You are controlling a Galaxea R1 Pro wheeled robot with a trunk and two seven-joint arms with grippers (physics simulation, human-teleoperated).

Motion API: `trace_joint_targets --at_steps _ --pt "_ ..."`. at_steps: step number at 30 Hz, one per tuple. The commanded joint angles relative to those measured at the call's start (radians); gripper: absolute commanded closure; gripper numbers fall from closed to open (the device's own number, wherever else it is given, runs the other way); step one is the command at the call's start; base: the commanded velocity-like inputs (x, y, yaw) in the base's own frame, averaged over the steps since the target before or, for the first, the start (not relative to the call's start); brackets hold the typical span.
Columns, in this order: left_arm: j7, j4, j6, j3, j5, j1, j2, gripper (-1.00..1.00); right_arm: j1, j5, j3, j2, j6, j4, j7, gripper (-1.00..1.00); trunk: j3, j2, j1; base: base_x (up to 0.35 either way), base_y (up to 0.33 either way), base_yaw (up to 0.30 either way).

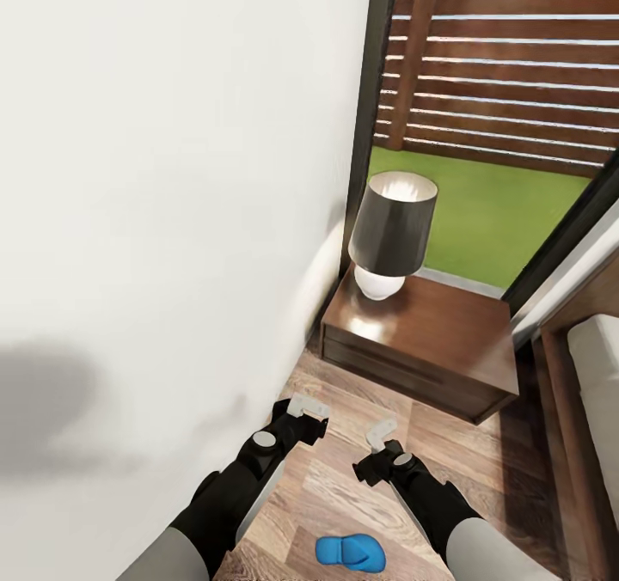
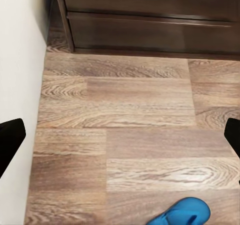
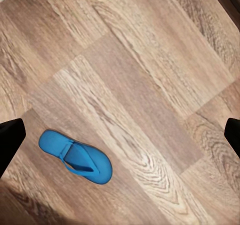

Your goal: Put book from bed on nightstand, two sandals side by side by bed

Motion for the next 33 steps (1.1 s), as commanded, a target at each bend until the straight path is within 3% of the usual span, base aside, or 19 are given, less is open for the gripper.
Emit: trace_joint_targets --at_steps 1,33 --pt "0.005 -0.001 0.005 -0.002 0.007 -0.001 0.0 -1.0 0.0 0.011 0.0 0.0 0.006 -0.002 0.005 -1.0 -0.002 0.0 0.0 0.0 0.0 0.0" --pt "0.005 -0.007 0.005 0.005 0.009 -0.002 0.004 -1.0 0.0 0.015 0.012 0.001 -0.003 0.054 0.005 -1.0 -0.055 0.0 0.0 0.0 0.0 0.0"
